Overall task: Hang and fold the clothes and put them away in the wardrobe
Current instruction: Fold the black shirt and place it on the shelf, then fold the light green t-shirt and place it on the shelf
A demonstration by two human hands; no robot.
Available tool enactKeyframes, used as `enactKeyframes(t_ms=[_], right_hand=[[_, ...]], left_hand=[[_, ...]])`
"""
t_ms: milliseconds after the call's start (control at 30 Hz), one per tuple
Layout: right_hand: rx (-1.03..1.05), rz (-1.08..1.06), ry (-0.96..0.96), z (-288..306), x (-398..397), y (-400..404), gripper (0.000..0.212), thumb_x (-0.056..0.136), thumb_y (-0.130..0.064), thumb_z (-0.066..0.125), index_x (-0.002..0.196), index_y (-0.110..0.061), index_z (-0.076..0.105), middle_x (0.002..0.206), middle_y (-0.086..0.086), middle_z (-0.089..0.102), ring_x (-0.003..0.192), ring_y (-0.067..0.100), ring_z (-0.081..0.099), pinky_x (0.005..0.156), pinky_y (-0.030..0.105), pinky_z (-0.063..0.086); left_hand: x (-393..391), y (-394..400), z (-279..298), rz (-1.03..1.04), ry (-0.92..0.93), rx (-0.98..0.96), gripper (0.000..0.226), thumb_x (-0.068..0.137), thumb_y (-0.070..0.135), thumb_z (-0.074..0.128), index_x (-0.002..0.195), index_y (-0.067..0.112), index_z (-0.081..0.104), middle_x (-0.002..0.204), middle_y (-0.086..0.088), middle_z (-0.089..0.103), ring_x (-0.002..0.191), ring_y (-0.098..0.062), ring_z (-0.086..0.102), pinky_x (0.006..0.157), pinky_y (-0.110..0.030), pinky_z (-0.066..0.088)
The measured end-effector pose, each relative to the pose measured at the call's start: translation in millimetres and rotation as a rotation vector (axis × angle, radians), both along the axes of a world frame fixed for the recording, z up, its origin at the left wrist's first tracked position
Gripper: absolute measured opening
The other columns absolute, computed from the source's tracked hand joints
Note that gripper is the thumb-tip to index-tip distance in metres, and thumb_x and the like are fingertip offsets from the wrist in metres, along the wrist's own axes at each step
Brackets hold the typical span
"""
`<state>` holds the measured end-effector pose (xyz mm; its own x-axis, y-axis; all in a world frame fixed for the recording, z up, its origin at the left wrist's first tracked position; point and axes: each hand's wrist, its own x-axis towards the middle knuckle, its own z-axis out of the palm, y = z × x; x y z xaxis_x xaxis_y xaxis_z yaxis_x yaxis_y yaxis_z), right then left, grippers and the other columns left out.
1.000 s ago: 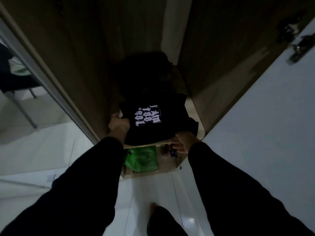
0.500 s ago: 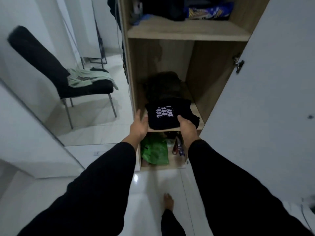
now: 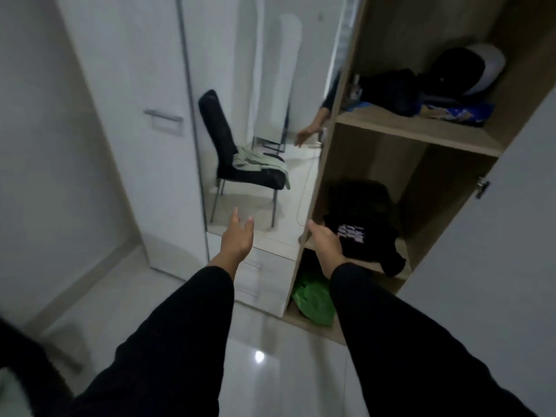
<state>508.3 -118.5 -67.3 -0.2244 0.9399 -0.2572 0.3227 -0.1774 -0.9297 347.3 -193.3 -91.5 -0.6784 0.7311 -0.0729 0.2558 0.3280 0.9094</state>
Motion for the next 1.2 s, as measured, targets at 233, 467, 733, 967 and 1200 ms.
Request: enactKeyframes(t_ms=[233, 467, 733, 967, 1200], right_hand=[[0.026, 0.337, -0.047, -2.5, -30.3, -65.6, 0.05, 0.095, -0.04, 0.049, 0.132, -0.008, 0.051, 0.13, 0.004, 0.052, 0.125, 0.026, 0.047, 0.099, 0.027, 0.034], [0.02, 0.663, -0.093, -20.6, -85.3, -173.0, 0.053, 0.094, -0.045, 0.048, 0.132, -0.007, 0.05, 0.135, 0.01, 0.05, 0.125, 0.027, 0.046, 0.099, 0.031, 0.034], [0.017, 0.984, -0.059, -29.5, -157.2, -298.8, 0.05, 0.095, -0.04, 0.05, 0.131, -0.005, 0.051, 0.132, 0.008, 0.053, 0.121, 0.022, 0.048, 0.094, 0.026, 0.033], [-0.04, 1.149, -0.083, -54.2, -229.6, -409.9, 0.039, 0.096, -0.034, 0.051, 0.12, -0.004, 0.059, 0.119, 0.009, 0.06, 0.104, 0.023, 0.054, 0.091, 0.029, 0.04], [0.017, 1.318, -0.305, -112.7, -288.8, -481.9, 0.031, 0.095, -0.029, 0.051, 0.103, -0.002, 0.062, 0.101, 0.008, 0.056, 0.106, 0.026, 0.055, 0.086, 0.031, 0.039]], left_hand=[[-4.6, -124.9, -10.7, 0.323, -0.08, -0.002, 0.059, 0.1, 0.039, 0.034, 0.152, 0.022, 0.011, 0.155, -0.007, 0.029, 0.14, -0.027, 0.031, 0.113, -0.034, 0.023], [-5.4, -269.1, -28.3, 0.638, -0.148, -0.048, 0.06, 0.1, 0.039, 0.035, 0.152, 0.021, 0.011, 0.153, -0.008, 0.031, 0.138, -0.03, 0.033, 0.113, -0.037, 0.025], [-29.5, -428.7, -41.4, 0.977, -0.19, -0.047, 0.06, 0.1, 0.035, 0.036, 0.152, 0.02, 0.01, 0.144, -0.012, 0.042, 0.135, -0.032, 0.037, 0.11, -0.038, 0.027], [-70.5, -543.4, -60.9, 1.025, -0.177, -0.229, 0.061, 0.099, 0.036, 0.04, 0.151, 0.018, 0.013, 0.149, -0.015, 0.036, 0.134, -0.035, 0.038, 0.109, -0.035, 0.028], [-120.7, -612.4, -89.0, 1.02, -0.257, -0.339, 0.06, 0.098, 0.032, 0.045, 0.149, 0.017, 0.019, 0.147, -0.01, 0.041, 0.132, -0.03, 0.041, 0.105, -0.031, 0.032]])
